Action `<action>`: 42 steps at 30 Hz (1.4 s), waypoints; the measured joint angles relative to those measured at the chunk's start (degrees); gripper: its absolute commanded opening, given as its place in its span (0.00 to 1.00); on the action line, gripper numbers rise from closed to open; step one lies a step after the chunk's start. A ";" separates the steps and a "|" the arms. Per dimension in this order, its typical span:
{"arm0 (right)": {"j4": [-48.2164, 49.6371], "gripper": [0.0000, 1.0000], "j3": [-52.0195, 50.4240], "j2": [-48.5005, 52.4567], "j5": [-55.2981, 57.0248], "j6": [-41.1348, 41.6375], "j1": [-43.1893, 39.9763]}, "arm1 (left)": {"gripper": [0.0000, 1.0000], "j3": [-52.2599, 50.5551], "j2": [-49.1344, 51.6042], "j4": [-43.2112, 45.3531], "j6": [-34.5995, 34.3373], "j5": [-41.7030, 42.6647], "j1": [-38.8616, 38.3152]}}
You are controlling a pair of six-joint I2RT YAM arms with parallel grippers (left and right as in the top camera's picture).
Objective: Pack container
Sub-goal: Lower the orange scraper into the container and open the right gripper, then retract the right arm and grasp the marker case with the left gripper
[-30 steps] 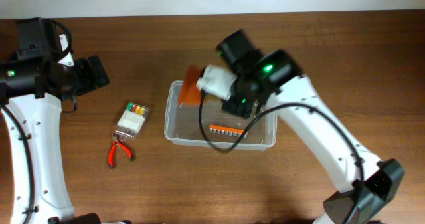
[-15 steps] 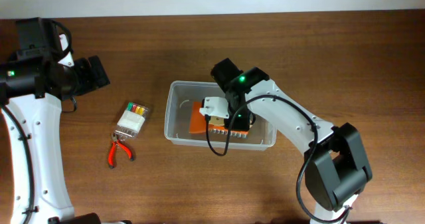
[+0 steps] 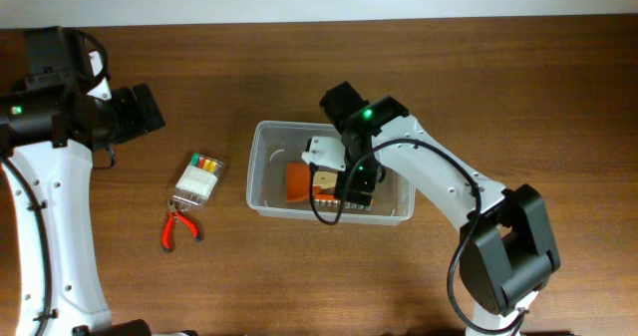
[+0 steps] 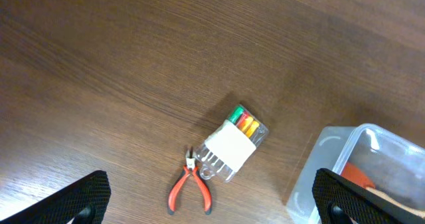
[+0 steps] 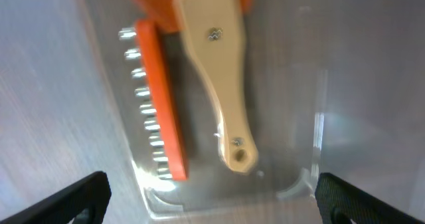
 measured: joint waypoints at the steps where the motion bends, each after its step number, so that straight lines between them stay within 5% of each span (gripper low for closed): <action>1: -1.14 0.99 2.12 -0.02 0.70 1.62 0.00 | 0.99 0.00 0.00 0.00 0.94 0.00 0.00; 8: -4.09 0.99 19.45 -3.67 9.20 15.72 -1.55 | 0.99 0.00 0.00 -0.87 8.72 0.00 0.00; 13: -5.29 0.99 30.23 -8.79 12.28 29.86 -11.43 | 0.99 -0.02 0.17 -2.71 16.28 0.00 -1.09; 20: -10.29 0.99 31.93 -10.01 11.19 43.67 -27.39 | 0.99 -4.96 4.09 -2.32 22.23 0.04 -6.23; 29: -11.19 0.99 31.85 -9.35 7.32 47.63 -37.57 | 0.99 -13.92 15.87 1.42 24.98 0.04 -9.92; 42: -11.34 0.99 31.65 -9.35 6.32 47.78 -37.99 | 0.99 -14.60 27.89 7.87 25.18 0.00 -10.36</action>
